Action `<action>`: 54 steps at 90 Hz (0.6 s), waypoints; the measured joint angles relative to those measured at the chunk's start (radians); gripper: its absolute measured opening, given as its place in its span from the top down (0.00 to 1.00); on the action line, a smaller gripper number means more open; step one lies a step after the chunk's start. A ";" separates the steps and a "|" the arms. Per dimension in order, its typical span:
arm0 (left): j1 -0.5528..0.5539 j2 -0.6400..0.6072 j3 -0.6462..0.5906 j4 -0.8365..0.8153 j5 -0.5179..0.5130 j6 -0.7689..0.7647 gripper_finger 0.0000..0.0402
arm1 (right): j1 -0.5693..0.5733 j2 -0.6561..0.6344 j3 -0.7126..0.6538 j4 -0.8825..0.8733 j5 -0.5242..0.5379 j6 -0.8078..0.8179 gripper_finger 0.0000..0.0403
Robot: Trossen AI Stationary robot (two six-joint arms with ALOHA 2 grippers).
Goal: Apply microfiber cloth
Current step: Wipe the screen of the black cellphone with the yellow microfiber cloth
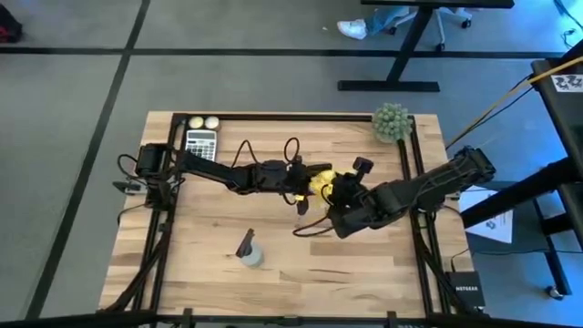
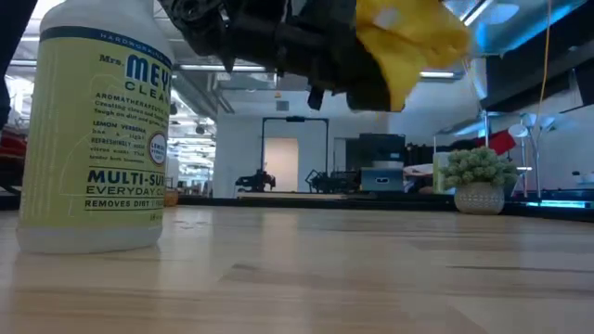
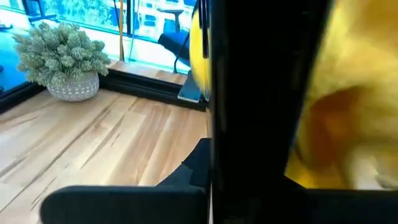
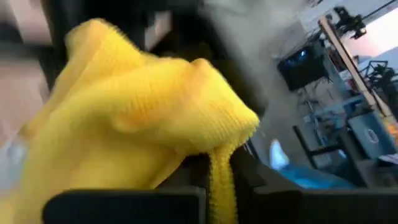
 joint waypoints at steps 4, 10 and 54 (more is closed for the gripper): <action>0.000 0.001 0.000 -0.002 0.005 -0.002 0.98 | -0.002 -0.001 -0.006 0.066 -0.001 -0.028 0.99; 0.000 0.001 -0.001 -0.006 0.013 -0.001 0.98 | -0.002 0.000 -0.024 0.158 -0.011 -0.055 0.99; 0.005 0.002 -0.003 -0.026 -0.001 0.007 0.98 | 0.001 -0.001 -0.083 -0.091 -0.088 0.122 0.99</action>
